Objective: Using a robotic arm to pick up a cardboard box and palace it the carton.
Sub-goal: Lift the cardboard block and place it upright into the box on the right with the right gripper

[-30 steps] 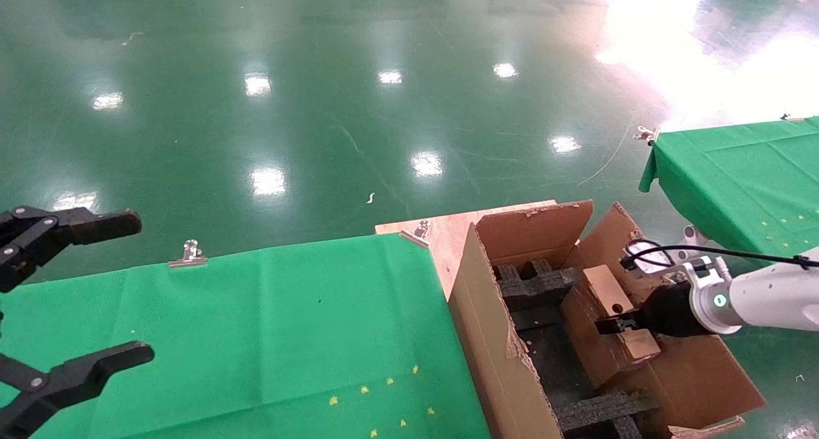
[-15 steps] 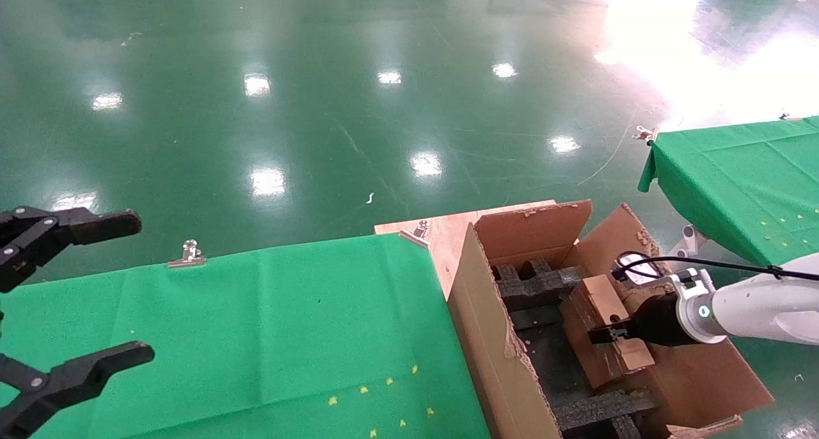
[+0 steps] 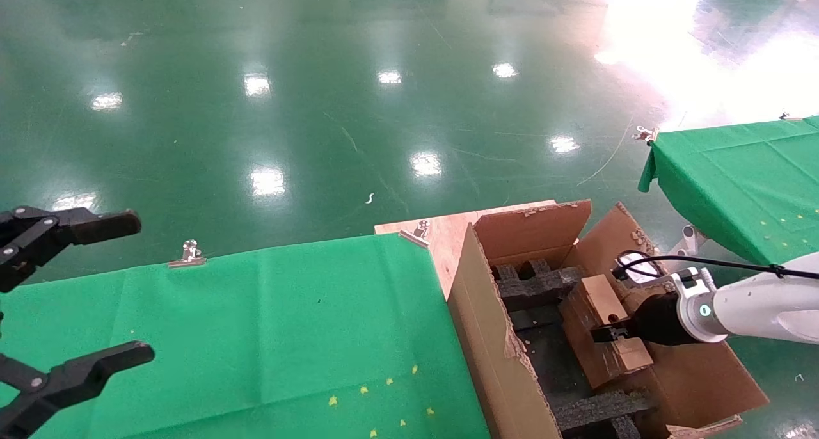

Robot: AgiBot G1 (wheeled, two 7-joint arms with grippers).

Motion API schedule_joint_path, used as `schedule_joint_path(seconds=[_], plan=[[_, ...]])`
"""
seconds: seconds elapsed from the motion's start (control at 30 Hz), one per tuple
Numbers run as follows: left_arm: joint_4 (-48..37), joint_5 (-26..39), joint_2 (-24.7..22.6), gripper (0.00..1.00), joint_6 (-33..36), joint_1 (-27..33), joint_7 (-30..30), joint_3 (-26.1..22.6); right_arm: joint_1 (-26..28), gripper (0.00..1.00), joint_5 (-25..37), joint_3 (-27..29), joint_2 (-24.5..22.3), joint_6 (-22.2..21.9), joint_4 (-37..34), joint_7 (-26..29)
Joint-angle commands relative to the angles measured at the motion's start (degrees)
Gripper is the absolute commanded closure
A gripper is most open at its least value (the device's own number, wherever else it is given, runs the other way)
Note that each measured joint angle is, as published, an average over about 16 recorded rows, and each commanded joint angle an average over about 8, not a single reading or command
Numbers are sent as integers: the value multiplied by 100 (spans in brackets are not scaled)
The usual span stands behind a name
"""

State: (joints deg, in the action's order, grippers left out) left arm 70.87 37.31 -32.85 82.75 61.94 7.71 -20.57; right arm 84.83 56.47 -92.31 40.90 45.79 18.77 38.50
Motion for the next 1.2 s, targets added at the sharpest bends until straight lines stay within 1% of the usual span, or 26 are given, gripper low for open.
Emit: schedule_joint_path(seconds=[0.03,0.33,0.73,0.87,1.0,1.2], plan=[[0,0,0,0,0,0,0,0,3,0,2,-2,-2,7,-4,7],[0,0,0,0,0,0,0,0,103,0,49,-19,-52,7,57,28],[0,0,0,0,0,0,0,0,410,0,179,-49,-157,-56,298,114],[0,0,0,0,0,0,0,0,642,0,200,-16,-257,-75,473,143],[0,0,0,0,0,0,0,0,996,0,211,51,-397,-33,768,156],[0,0,0,0,0,0,0,0,1600,0,115,225,-687,224,1478,221]])
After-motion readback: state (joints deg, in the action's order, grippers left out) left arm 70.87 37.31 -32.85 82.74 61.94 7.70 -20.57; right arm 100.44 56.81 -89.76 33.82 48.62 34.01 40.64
